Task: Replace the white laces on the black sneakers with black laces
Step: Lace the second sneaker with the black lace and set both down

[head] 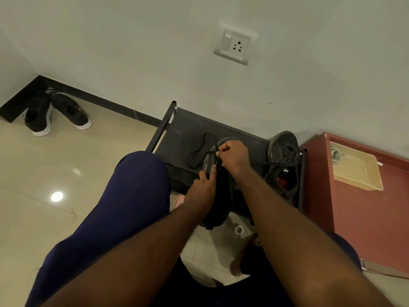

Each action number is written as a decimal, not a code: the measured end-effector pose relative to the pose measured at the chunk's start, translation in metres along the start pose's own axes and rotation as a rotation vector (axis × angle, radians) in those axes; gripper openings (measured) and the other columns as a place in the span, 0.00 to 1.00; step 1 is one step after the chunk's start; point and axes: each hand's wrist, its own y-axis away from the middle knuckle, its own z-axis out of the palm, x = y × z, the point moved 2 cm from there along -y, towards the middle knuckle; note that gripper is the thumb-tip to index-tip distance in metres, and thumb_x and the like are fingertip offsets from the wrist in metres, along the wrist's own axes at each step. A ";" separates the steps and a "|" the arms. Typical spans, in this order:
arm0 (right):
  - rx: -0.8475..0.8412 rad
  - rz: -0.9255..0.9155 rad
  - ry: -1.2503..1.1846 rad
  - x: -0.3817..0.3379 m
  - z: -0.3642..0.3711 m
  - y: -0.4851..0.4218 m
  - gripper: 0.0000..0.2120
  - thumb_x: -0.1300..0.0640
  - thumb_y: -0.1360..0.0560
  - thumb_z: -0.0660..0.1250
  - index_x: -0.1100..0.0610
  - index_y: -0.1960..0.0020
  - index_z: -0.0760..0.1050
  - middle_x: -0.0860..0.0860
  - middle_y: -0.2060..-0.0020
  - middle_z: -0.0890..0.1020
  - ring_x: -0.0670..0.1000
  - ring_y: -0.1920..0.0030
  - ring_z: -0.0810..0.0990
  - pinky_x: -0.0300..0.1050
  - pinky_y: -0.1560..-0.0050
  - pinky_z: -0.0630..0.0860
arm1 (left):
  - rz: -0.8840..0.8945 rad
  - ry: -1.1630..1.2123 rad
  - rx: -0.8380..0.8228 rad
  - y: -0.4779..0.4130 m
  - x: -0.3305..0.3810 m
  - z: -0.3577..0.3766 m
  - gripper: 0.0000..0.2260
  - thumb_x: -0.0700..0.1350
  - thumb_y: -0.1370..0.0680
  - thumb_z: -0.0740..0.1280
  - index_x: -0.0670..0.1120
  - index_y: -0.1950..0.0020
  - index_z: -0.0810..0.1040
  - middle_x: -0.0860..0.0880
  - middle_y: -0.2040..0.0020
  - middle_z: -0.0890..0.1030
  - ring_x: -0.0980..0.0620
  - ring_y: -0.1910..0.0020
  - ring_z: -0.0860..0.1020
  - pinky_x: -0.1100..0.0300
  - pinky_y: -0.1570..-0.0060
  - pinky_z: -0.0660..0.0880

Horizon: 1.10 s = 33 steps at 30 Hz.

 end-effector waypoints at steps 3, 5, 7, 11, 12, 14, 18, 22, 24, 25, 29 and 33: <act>-0.001 -0.009 0.015 0.000 0.000 0.000 0.07 0.60 0.26 0.74 0.54 0.62 0.80 0.51 0.63 0.84 0.52 0.61 0.83 0.49 0.52 0.82 | 0.004 -0.021 -0.007 0.001 0.002 0.001 0.40 0.46 0.21 0.67 0.49 0.20 0.42 0.38 0.31 0.63 0.41 0.42 0.74 0.50 0.48 0.77; 0.005 -0.031 0.020 0.000 0.000 0.001 0.09 0.60 0.26 0.74 0.54 0.63 0.79 0.50 0.64 0.83 0.51 0.62 0.82 0.47 0.53 0.81 | 0.002 -0.033 -0.005 0.002 0.004 0.002 0.39 0.45 0.20 0.66 0.46 0.20 0.41 0.38 0.30 0.61 0.41 0.41 0.74 0.50 0.47 0.77; 0.015 -0.061 0.039 0.000 0.001 0.003 0.08 0.60 0.25 0.73 0.55 0.62 0.79 0.49 0.64 0.82 0.48 0.62 0.80 0.42 0.57 0.77 | -0.013 -0.043 0.003 0.001 0.004 0.002 0.37 0.44 0.19 0.64 0.42 0.20 0.41 0.38 0.29 0.61 0.41 0.40 0.74 0.50 0.46 0.76; 0.013 -0.075 0.077 0.002 0.002 0.005 0.04 0.60 0.25 0.73 0.58 0.59 0.81 0.50 0.63 0.82 0.46 0.62 0.78 0.34 0.64 0.70 | -0.009 -0.045 0.012 0.000 0.003 0.003 0.37 0.44 0.19 0.64 0.41 0.20 0.41 0.38 0.29 0.61 0.42 0.40 0.74 0.51 0.45 0.76; 0.008 -0.077 0.084 0.002 0.003 0.005 0.04 0.60 0.25 0.73 0.58 0.58 0.81 0.50 0.62 0.82 0.47 0.61 0.79 0.36 0.62 0.72 | -0.009 -0.042 0.009 0.000 0.004 0.003 0.37 0.44 0.19 0.64 0.42 0.20 0.41 0.38 0.29 0.61 0.42 0.40 0.73 0.51 0.45 0.76; 0.006 -0.087 0.099 0.002 0.003 0.005 0.04 0.60 0.25 0.73 0.58 0.58 0.81 0.51 0.61 0.84 0.49 0.59 0.80 0.40 0.57 0.75 | -0.010 -0.038 0.001 0.001 0.004 0.002 0.38 0.44 0.19 0.65 0.42 0.20 0.41 0.38 0.28 0.61 0.42 0.40 0.73 0.51 0.45 0.76; -0.025 -0.115 0.175 -0.002 0.003 0.002 0.05 0.60 0.24 0.72 0.61 0.58 0.82 0.55 0.59 0.85 0.53 0.56 0.83 0.44 0.51 0.79 | -0.021 -0.041 -0.007 0.001 0.005 0.001 0.38 0.43 0.19 0.65 0.41 0.20 0.41 0.38 0.28 0.60 0.40 0.40 0.73 0.50 0.45 0.75; -0.066 -0.103 0.244 -0.003 0.004 -0.003 0.07 0.60 0.24 0.68 0.64 0.54 0.83 0.60 0.56 0.85 0.59 0.52 0.84 0.50 0.48 0.81 | -0.036 -0.021 -0.018 0.001 0.005 0.001 0.39 0.43 0.20 0.65 0.41 0.20 0.40 0.38 0.27 0.59 0.40 0.38 0.72 0.49 0.44 0.75; -0.084 -0.063 0.218 -0.003 0.002 -0.004 0.07 0.60 0.24 0.68 0.62 0.51 0.83 0.59 0.53 0.85 0.59 0.49 0.82 0.48 0.48 0.80 | -0.037 -0.016 -0.012 0.001 0.005 0.000 0.37 0.42 0.19 0.64 0.41 0.20 0.41 0.38 0.27 0.59 0.41 0.39 0.72 0.50 0.45 0.75; -0.083 -0.061 0.221 -0.002 0.002 -0.004 0.07 0.60 0.24 0.68 0.61 0.50 0.83 0.59 0.52 0.84 0.59 0.49 0.82 0.48 0.48 0.78 | -0.037 -0.018 -0.004 0.001 0.005 -0.001 0.36 0.42 0.19 0.63 0.40 0.20 0.41 0.38 0.27 0.59 0.41 0.39 0.73 0.51 0.46 0.75; -0.049 -0.091 0.321 -0.002 0.008 -0.006 0.08 0.60 0.22 0.67 0.62 0.52 0.83 0.58 0.55 0.85 0.57 0.53 0.84 0.50 0.49 0.81 | -0.025 -0.037 -0.003 0.002 0.007 -0.003 0.36 0.41 0.18 0.62 0.38 0.21 0.41 0.38 0.27 0.58 0.40 0.39 0.73 0.51 0.47 0.74; -0.174 -0.072 0.433 0.001 0.012 -0.014 0.09 0.60 0.22 0.66 0.63 0.55 0.83 0.55 0.59 0.85 0.56 0.57 0.85 0.45 0.55 0.82 | -0.031 -0.035 -0.001 0.003 0.007 0.000 0.36 0.39 0.19 0.63 0.37 0.21 0.41 0.38 0.27 0.58 0.40 0.39 0.73 0.52 0.46 0.74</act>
